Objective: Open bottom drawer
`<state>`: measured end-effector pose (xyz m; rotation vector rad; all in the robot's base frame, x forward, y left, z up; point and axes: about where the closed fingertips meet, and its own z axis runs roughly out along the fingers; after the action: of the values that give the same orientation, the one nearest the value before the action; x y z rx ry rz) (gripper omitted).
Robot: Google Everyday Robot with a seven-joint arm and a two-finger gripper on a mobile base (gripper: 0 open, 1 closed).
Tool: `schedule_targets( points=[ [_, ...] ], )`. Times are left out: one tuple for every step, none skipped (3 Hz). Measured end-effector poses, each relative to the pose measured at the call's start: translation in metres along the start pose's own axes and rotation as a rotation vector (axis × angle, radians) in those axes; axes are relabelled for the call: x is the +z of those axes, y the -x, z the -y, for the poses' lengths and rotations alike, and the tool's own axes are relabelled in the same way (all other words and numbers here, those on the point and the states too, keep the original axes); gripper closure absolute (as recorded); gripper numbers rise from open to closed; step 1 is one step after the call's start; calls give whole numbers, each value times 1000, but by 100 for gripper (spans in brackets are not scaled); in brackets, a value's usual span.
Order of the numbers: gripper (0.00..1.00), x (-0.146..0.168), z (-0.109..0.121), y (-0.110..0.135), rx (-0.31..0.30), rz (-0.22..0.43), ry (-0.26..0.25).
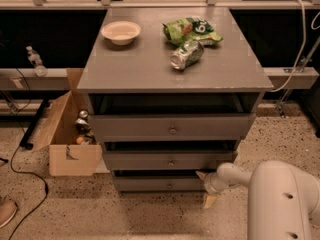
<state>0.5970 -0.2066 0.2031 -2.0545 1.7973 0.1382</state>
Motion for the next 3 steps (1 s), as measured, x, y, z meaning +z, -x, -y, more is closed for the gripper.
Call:
schedule_targets(
  points=[
    [0, 11, 12, -12, 17, -24, -10],
    [0, 21, 18, -23, 41, -70, -29],
    [16, 30, 14, -31, 59, -102, -26]
  ],
)
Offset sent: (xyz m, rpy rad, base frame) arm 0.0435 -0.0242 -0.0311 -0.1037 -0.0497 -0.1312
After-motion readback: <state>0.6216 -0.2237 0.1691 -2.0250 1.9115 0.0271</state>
